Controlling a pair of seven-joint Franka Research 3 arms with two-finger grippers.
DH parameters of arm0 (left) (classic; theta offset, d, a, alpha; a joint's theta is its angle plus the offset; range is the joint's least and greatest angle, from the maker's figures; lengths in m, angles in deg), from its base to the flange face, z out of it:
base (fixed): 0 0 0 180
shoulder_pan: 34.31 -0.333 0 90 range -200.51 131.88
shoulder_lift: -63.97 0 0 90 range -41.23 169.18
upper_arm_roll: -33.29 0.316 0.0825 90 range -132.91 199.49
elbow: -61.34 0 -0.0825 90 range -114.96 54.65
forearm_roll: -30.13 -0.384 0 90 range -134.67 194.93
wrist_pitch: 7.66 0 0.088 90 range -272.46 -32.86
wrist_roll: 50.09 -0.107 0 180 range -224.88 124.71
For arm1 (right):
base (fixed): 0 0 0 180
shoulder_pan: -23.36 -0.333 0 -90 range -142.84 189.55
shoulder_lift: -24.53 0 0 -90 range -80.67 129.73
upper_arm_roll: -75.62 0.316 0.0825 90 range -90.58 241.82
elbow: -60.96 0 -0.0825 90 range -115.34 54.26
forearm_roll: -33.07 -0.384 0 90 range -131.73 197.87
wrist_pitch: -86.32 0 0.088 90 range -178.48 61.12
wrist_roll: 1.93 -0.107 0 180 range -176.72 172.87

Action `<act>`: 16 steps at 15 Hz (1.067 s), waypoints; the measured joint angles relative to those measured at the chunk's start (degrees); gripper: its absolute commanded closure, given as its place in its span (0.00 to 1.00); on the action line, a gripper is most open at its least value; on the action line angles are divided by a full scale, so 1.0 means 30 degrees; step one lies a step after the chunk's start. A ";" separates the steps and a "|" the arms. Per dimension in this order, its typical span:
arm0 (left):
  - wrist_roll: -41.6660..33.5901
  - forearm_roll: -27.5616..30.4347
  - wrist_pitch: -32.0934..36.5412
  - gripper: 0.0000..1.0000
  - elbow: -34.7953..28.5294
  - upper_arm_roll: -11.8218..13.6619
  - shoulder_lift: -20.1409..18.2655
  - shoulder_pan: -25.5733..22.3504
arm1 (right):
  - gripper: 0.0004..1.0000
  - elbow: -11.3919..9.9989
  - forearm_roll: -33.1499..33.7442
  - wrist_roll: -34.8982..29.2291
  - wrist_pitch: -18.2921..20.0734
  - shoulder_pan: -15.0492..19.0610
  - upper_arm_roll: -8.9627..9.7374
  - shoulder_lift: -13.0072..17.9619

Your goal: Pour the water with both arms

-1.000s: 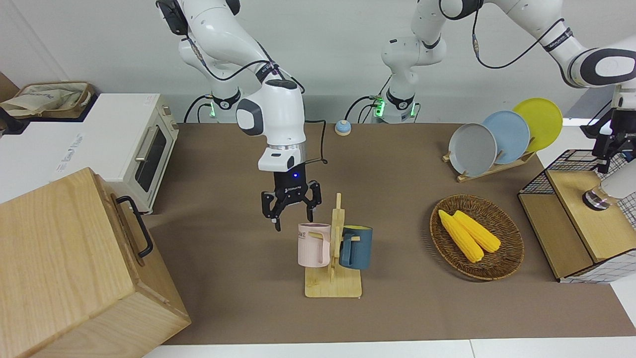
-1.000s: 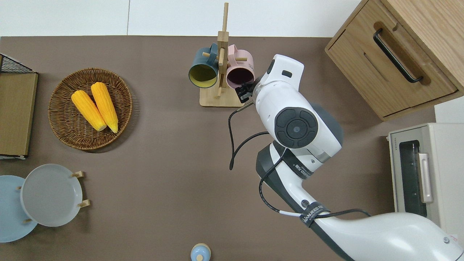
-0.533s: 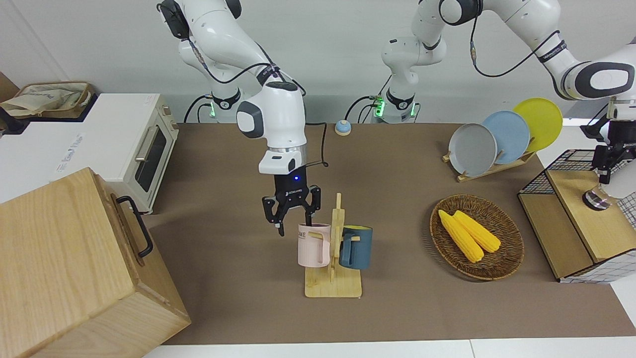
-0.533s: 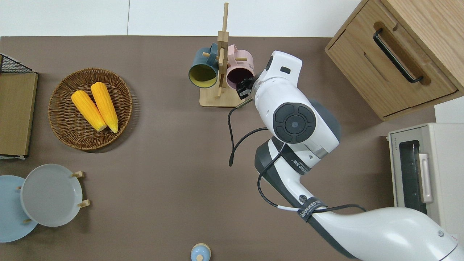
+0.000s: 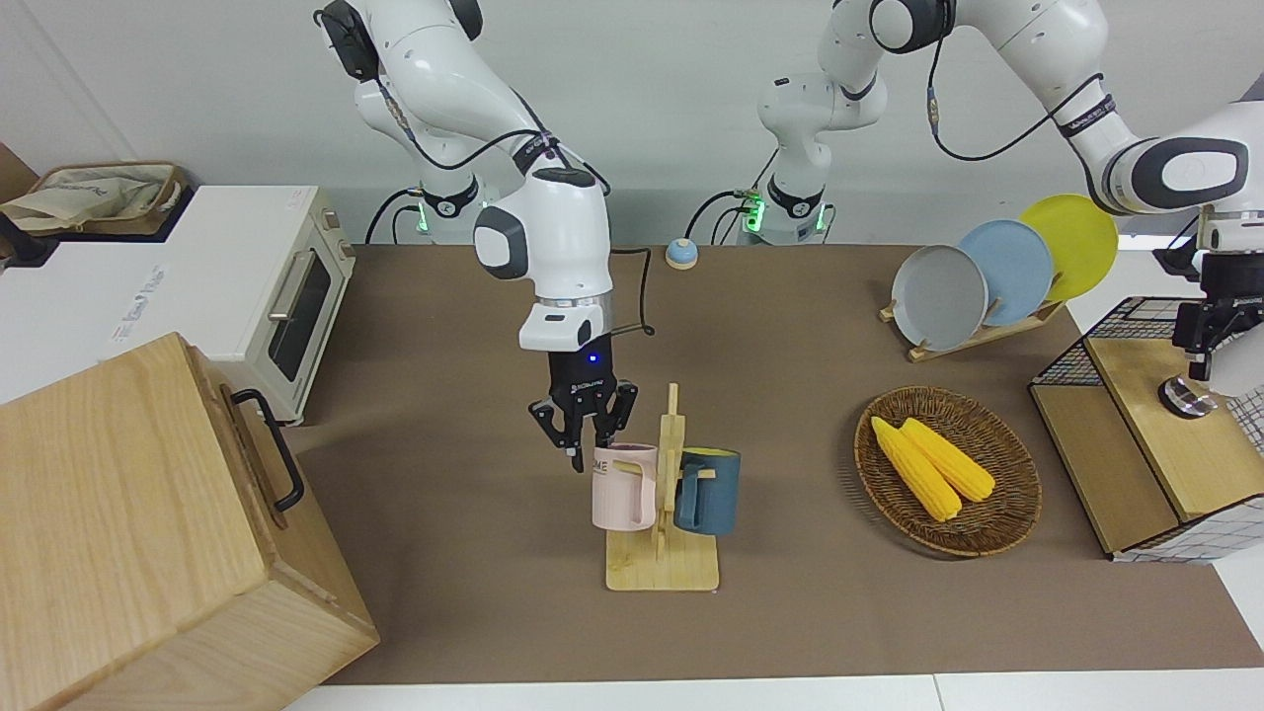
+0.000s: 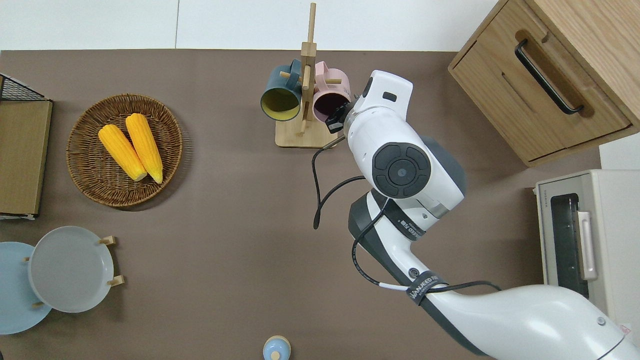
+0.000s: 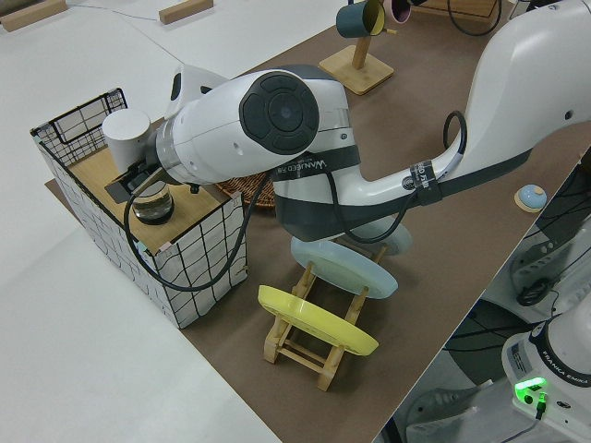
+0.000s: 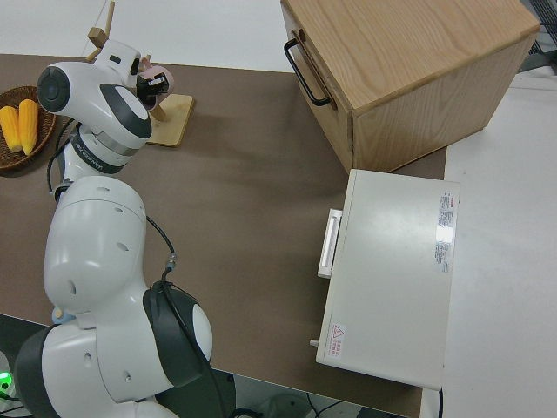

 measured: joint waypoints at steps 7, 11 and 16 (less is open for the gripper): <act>-0.0021 0.0100 -0.0035 0.71 0.0011 0.0010 0.0006 -0.0012 | 1.00 0.0198 0.0001 0.0453 -0.0149 -0.0048 -0.0149 -0.0048; -0.0031 0.0166 -0.0085 0.96 0.0018 0.0050 0.0011 -0.0039 | 1.00 0.0262 0.0028 0.0589 -0.0219 -0.0056 -0.0233 -0.0066; -0.0030 0.0194 -0.0084 0.98 0.0020 0.0057 0.0012 -0.0040 | 1.00 0.0287 0.0054 0.1134 -0.0283 0.0112 -0.0236 -0.0069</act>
